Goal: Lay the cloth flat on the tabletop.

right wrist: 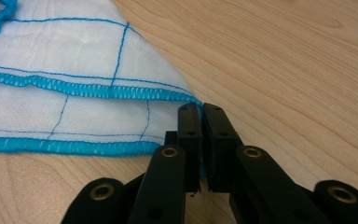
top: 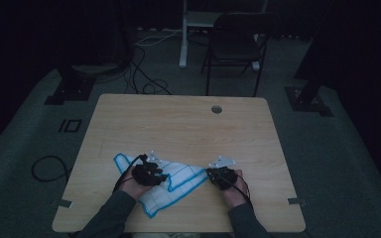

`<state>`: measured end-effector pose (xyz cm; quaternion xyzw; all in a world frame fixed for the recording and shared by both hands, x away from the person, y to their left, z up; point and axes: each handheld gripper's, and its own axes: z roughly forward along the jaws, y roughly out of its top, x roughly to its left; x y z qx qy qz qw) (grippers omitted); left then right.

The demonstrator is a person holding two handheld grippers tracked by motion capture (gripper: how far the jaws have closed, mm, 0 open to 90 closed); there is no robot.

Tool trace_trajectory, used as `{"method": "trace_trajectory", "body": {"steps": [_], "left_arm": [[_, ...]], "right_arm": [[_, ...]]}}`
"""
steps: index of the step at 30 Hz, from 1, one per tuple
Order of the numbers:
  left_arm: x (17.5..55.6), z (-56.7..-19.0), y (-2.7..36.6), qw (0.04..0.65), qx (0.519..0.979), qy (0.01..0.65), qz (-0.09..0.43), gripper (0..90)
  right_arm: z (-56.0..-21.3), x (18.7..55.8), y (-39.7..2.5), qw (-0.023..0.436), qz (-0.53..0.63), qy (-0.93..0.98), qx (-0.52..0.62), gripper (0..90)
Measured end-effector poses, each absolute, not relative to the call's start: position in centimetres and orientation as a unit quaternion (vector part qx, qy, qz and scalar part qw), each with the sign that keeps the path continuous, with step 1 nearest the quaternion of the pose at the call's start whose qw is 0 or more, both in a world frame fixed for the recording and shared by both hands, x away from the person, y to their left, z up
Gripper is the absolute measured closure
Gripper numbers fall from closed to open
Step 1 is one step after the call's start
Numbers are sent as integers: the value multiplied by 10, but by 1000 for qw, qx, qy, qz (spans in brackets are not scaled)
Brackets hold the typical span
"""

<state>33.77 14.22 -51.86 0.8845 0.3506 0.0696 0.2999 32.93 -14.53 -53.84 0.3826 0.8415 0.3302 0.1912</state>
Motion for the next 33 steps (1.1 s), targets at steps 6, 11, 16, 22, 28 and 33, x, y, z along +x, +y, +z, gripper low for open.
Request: {"method": "trace_trajectory", "body": {"steps": [6,11,16,22,28,33], "left_arm": [[337,-508,143,316,881,343,78,868],[345,-496,146,336,870,349,98,874],[359,-485,148,354,855,360,117,874],[379,-476,143,361,848,362,138,874],[402,-467,138,372,837,368,160,873],[425,-460,135,380,823,380,182,873]], "right_arm": [[-538,329,-146,191,330,842,382,865],[-538,328,-147,190,331,841,383,865],[-539,328,-147,189,333,840,385,864],[-539,327,-149,187,334,840,385,863],[-538,326,-150,187,332,841,384,863],[-538,325,-151,186,333,841,384,861]]}}
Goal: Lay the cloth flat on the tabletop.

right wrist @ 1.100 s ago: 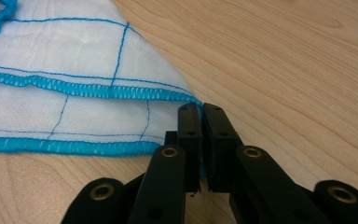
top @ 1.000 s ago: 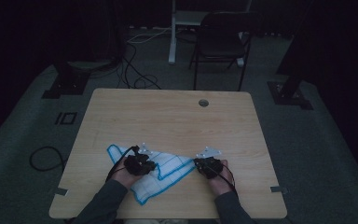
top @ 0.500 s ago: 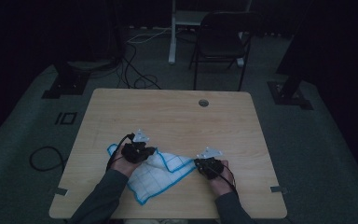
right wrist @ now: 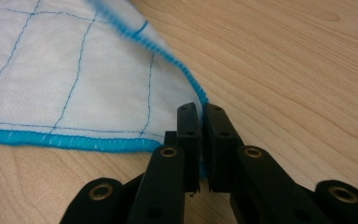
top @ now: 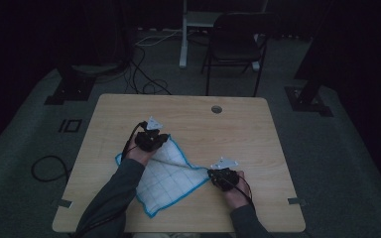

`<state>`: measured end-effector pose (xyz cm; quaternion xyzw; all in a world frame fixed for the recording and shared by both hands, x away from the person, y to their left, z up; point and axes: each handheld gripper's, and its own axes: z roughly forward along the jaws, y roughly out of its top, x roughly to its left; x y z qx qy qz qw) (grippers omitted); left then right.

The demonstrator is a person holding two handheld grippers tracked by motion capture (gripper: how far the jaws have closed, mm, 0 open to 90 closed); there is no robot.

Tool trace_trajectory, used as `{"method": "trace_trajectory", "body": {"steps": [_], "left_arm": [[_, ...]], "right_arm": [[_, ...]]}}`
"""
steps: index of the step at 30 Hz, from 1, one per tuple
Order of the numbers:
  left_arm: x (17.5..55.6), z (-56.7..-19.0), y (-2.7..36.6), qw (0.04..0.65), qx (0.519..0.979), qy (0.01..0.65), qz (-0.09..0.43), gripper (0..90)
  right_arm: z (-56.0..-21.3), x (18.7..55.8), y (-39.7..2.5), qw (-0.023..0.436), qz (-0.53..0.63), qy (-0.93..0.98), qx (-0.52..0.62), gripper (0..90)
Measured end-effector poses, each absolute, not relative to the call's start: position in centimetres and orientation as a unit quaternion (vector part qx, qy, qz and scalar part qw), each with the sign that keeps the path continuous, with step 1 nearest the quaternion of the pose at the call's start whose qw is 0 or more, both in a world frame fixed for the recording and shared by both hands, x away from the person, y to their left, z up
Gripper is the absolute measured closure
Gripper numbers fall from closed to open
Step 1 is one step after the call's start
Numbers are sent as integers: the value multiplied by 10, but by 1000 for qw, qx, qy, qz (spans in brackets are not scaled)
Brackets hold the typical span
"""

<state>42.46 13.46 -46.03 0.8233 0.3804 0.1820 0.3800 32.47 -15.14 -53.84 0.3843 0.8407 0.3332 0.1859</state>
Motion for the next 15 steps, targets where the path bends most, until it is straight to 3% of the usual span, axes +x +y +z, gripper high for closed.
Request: {"method": "trace_trajectory", "body": {"steps": [6,7,9,15], "left_arm": [[448,-461,135,382,806,406,199,861],[450,-461,135,383,804,409,200,842],[451,-463,136,385,800,415,202,707],[441,-466,147,388,793,422,205,668]], "right_arm": [[-539,323,-153,186,334,840,385,858],[-539,323,-153,186,334,840,385,856],[-538,323,-153,186,334,840,385,846],[-538,324,-154,185,335,839,387,830]]}}
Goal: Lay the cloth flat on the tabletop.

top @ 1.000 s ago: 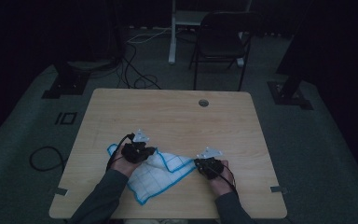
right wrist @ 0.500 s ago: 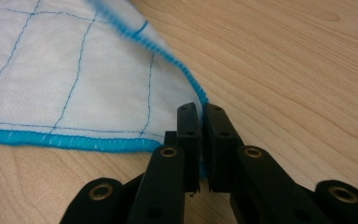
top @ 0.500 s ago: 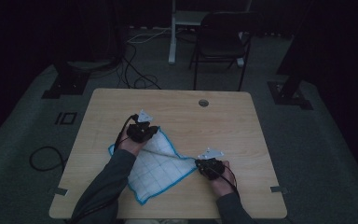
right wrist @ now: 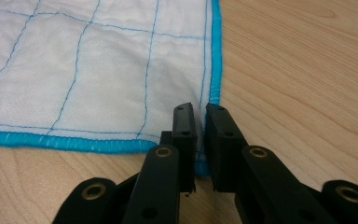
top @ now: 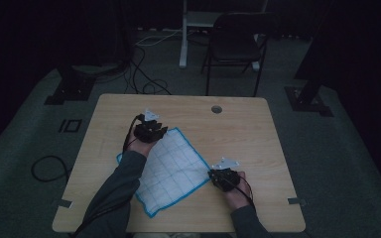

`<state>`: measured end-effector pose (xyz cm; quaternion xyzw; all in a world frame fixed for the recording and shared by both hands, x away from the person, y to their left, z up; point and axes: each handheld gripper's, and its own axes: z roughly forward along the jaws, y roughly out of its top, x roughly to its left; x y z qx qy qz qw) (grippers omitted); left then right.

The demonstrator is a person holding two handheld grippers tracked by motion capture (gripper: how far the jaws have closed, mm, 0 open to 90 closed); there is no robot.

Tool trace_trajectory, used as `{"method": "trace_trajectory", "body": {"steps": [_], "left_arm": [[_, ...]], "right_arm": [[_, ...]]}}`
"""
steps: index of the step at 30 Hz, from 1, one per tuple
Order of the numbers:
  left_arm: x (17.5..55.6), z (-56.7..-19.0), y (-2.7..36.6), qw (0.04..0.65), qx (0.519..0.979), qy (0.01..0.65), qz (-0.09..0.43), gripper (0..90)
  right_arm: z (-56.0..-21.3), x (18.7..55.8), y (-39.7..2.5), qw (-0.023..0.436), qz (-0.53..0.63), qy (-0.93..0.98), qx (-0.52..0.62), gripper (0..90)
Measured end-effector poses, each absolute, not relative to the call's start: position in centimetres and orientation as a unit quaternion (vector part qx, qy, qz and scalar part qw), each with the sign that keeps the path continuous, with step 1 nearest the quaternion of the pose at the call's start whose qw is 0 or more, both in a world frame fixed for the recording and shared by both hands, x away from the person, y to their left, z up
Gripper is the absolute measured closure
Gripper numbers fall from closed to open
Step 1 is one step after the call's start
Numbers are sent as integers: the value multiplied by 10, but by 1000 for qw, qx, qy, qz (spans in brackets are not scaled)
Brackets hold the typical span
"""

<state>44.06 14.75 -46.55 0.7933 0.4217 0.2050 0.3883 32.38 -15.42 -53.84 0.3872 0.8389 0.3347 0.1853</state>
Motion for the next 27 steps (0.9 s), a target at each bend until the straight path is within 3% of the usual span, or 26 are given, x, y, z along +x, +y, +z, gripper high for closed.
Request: {"method": "trace_trajectory", "body": {"steps": [15,20,27], "left_arm": [[414,-523,200,307,818,454,172,737],[410,-530,204,309,815,460,168,737],[408,-532,203,315,809,465,173,738]], "right_arm": [[-538,329,-154,190,329,836,396,839],[-534,320,-140,201,331,833,395,663],[-530,305,-106,178,364,838,365,598]]}}
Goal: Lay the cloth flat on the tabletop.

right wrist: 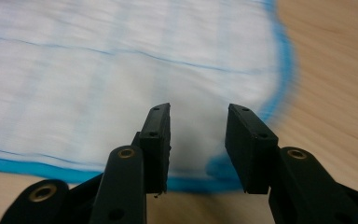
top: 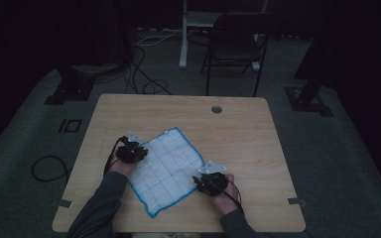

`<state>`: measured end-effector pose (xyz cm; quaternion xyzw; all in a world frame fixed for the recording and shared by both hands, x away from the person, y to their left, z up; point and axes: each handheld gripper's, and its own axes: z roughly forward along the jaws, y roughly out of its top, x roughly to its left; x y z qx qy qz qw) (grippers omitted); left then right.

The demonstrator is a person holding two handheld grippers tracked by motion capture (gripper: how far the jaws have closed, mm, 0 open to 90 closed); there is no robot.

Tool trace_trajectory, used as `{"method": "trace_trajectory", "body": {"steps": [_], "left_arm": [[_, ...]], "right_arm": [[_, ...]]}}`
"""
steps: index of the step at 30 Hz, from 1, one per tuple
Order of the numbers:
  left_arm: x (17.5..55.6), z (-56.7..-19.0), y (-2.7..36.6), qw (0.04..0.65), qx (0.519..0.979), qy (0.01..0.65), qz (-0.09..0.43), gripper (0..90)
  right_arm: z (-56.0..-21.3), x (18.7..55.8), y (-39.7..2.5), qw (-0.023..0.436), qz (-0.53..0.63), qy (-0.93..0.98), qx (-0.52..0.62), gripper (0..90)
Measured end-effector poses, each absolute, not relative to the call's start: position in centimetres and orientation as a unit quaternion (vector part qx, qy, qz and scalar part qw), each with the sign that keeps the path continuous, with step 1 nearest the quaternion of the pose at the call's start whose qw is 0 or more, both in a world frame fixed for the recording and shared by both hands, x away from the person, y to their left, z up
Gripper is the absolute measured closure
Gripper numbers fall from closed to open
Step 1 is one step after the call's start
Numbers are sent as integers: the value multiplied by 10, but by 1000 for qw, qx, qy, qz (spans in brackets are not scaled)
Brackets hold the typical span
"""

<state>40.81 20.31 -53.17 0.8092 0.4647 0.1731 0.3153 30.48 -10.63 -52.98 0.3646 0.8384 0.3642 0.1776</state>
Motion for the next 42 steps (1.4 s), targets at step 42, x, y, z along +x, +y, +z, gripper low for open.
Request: {"method": "trace_trajectory", "body": {"steps": [42], "left_arm": [[317,-540,189,366,784,478,152,717]], "right_arm": [[-539,345,-139,195,331,823,418,515]]}}
